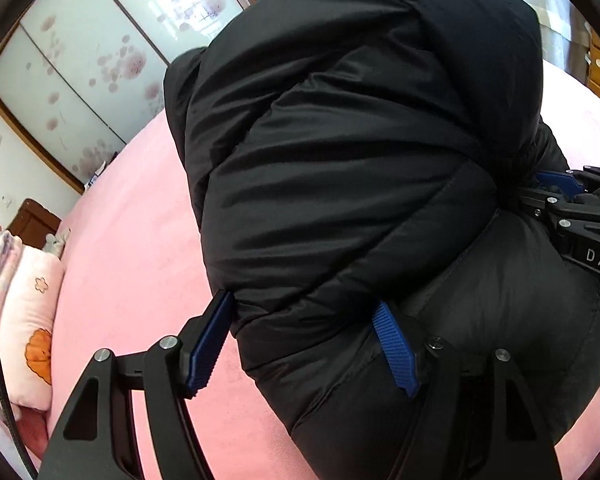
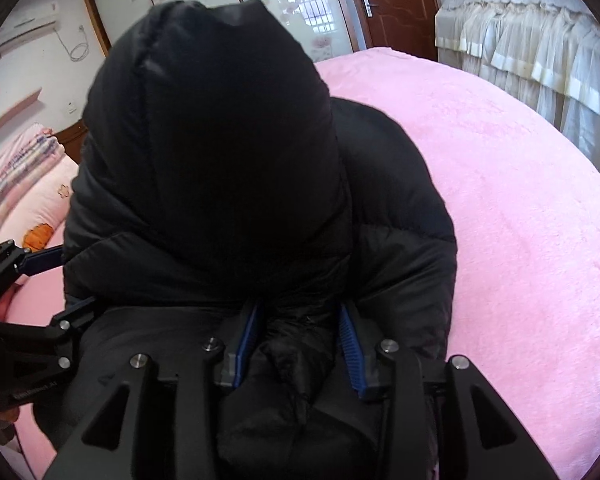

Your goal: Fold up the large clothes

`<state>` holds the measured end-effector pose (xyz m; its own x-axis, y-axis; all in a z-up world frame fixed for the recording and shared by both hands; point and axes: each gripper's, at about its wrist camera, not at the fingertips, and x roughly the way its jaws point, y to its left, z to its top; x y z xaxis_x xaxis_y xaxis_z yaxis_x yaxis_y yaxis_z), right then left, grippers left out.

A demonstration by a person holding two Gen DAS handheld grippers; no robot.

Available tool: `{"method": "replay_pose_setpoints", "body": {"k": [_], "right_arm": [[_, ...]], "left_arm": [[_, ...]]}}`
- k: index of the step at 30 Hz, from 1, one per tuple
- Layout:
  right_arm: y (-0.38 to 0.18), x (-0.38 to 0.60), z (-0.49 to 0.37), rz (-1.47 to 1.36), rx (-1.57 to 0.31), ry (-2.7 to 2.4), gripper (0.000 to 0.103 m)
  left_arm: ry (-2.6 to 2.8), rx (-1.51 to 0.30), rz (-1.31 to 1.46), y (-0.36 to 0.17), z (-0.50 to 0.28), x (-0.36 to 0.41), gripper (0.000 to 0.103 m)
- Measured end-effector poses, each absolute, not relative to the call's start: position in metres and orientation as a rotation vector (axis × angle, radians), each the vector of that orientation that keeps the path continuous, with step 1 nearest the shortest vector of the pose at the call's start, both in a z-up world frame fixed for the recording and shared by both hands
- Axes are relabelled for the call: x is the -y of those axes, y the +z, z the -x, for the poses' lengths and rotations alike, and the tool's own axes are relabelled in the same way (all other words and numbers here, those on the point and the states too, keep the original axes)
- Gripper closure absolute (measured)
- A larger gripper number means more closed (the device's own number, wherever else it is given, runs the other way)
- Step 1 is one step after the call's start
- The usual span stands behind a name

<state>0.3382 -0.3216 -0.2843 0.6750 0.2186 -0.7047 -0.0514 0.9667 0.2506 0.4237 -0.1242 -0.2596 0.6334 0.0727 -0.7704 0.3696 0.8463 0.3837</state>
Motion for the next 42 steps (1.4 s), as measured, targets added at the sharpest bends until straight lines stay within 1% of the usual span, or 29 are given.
{"method": "replay_pose_setpoints", "body": {"k": [8, 11, 17, 19, 23, 25, 28, 32, 35, 41, 42], "right_arm": [[-0.278, 0.324, -0.341, -0.201, -0.837, 0.166, 0.066], [-0.267, 0.318, -0.337, -0.151, -0.83, 0.165, 0.06], [-0.236, 0.32, -0.328, -0.113, -0.825, 0.169, 0.041], [-0.224, 0.324, -0.324, -0.117, -0.806, 0.176, 0.03], [-0.189, 0.331, -0.315, -0.123, -0.748, 0.193, 0.024], [-0.17, 0.335, -0.314, -0.125, -0.721, 0.207, 0.017], [-0.147, 0.331, -0.318, -0.11, -0.693, 0.224, 0.013], [-0.127, 0.313, -0.333, -0.021, -0.679, 0.22, 0.012], [-0.125, 0.3, -0.355, 0.034, -0.687, 0.223, 0.012], [-0.129, 0.276, -0.407, 0.046, -0.78, 0.232, 0.012], [-0.133, 0.273, -0.415, 0.04, -0.804, 0.233, 0.017]], "left_arm": [[-0.194, -0.846, -0.576, -0.259, -0.413, 0.126, 0.033], [-0.203, -0.837, -0.605, -0.254, -0.409, 0.126, 0.033], [-0.222, -0.849, -0.595, -0.247, -0.409, 0.117, 0.033], [-0.227, -0.858, -0.577, -0.243, -0.409, 0.112, 0.033], [-0.247, -0.877, -0.547, -0.234, -0.409, 0.107, 0.033], [-0.26, -0.884, -0.532, -0.228, -0.409, 0.105, 0.033], [-0.292, -0.891, -0.498, -0.217, -0.409, 0.102, 0.033], [-0.311, -0.869, -0.467, -0.197, -0.414, 0.095, 0.033], [-0.303, -0.851, -0.45, -0.186, -0.424, 0.088, 0.033], [-0.256, -0.831, -0.399, -0.17, -0.456, 0.079, 0.033], [-0.252, -0.833, -0.385, -0.168, -0.46, 0.079, 0.033]]}}
